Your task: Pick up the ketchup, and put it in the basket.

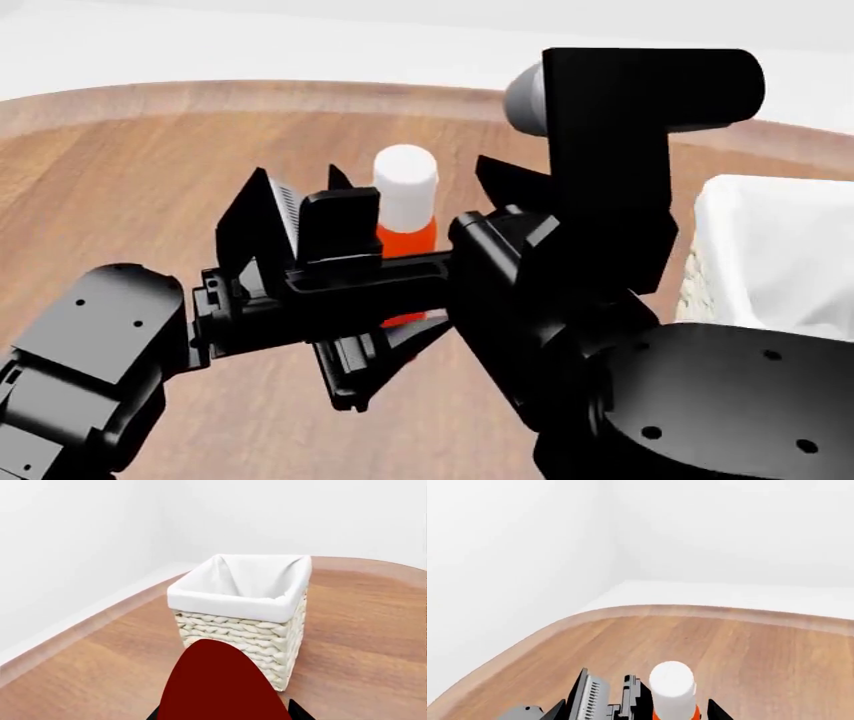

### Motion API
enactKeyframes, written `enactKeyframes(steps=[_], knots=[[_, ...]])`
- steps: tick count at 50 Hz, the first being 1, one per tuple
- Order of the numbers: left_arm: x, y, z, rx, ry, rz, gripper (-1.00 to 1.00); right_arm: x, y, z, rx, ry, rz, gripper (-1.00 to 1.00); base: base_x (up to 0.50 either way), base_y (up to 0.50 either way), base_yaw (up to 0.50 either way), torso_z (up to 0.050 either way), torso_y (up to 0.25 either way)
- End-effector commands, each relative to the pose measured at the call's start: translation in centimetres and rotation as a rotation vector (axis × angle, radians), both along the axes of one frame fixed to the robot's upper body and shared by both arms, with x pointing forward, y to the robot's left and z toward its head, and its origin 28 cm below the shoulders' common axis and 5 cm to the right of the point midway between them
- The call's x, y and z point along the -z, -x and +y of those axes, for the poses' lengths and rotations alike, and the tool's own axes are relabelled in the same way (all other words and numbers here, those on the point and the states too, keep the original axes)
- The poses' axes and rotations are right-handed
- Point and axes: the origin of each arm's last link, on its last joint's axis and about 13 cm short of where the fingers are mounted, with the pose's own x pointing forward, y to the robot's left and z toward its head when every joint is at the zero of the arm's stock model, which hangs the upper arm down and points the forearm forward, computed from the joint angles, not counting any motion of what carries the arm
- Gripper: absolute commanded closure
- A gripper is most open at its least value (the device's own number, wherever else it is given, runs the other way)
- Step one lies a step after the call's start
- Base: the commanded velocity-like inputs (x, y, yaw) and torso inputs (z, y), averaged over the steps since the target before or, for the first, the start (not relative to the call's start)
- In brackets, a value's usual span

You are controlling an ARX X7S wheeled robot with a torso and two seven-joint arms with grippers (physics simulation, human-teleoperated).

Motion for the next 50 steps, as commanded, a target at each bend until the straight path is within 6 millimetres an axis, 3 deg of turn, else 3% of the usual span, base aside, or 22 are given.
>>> enactKeyframes(steps=[1, 22, 30, 32, 50], knots=[[-0.4, 0.1, -0.2, 0.007, 0.021, 0.002, 1.0, 0.2, -1.6, 0.4, -0.01, -0.013, 0.032, -1.0, 0.0, 0.0, 0.0, 0.0, 0.0], [-0.5, 0.3, 0.0, 0.017, 0.026, 0.008, 1.0, 1.5, -4.1, 0.4, 0.003, -0.023, 0.083, -1.0, 0.0, 0.0, 0.0, 0.0, 0.0], [-0.5, 0.3, 0.0, 0.017, 0.026, 0.008, 1.0, 1.5, -4.1, 0.4, 0.003, -0.023, 0.083, -1.0, 0.0, 0.0, 0.0, 0.0, 0.0], [-0.5, 0.5, -0.1, 0.028, 0.027, 0.011, 1.0, 2.3, -5.2, 0.4, 0.005, -0.036, 0.109, -1.0, 0.0, 0.0, 0.0, 0.0, 0.0], [-0.6, 0.6, -0.1, 0.042, 0.023, 0.014, 1.0, 3.3, -6.8, 0.3, 0.01, -0.039, 0.14, -1.0, 0.0, 0.0, 0.0, 0.0, 0.001]])
